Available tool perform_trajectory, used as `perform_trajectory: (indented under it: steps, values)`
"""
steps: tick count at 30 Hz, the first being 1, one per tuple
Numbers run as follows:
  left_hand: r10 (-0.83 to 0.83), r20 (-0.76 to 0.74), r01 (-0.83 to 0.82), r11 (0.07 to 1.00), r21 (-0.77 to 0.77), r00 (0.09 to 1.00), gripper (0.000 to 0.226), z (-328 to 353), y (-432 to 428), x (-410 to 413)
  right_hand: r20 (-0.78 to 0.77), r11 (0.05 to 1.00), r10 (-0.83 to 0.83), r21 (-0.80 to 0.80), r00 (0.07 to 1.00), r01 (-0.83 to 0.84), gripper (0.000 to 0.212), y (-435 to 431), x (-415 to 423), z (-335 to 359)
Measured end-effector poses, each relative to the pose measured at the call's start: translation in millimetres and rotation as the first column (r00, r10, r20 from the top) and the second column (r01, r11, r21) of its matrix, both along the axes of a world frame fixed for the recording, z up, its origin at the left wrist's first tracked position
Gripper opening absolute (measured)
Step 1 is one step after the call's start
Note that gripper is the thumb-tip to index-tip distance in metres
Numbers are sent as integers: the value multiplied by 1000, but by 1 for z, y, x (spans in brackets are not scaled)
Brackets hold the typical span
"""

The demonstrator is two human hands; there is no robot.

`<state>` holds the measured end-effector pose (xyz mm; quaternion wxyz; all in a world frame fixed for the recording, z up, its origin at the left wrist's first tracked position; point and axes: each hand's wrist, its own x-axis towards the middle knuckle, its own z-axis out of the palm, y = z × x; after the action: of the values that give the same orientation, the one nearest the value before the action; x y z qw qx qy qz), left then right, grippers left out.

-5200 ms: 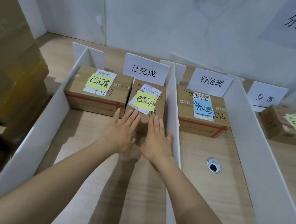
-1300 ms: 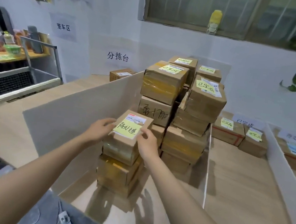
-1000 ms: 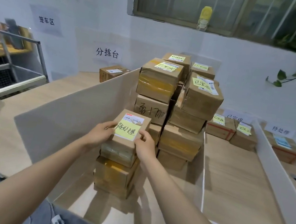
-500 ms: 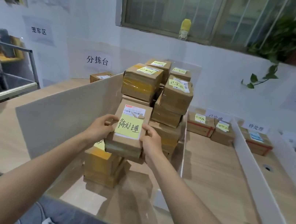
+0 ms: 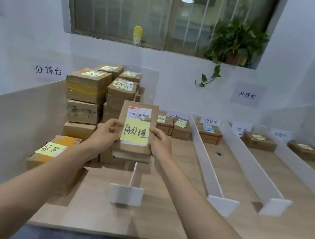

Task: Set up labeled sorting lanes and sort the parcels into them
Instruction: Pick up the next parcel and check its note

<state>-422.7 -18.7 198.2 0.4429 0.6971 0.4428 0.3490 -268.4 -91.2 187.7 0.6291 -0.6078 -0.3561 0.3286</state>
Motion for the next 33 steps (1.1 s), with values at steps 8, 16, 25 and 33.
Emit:
perform_trajectory:
  steps: [8,16,25,33]
  values:
    - [-162,-6,163,984,71,987,37,7,-70,118,-4,984,-172,52,985,172,22,-91,101,4]
    - [-262,46,258,963,79,964,37,2,-120,216,17,951,-309,32,951,309,38,-155,182,5]
    - [-370,91,372,928,-13,925,43,-12,-125,308,-24,917,-393,67,919,394,37,-177,261,-3]
    - [-418,82,419,908,9,905,43,-20,-89,410,31,907,-418,67,908,415,35,-148,355,-1]
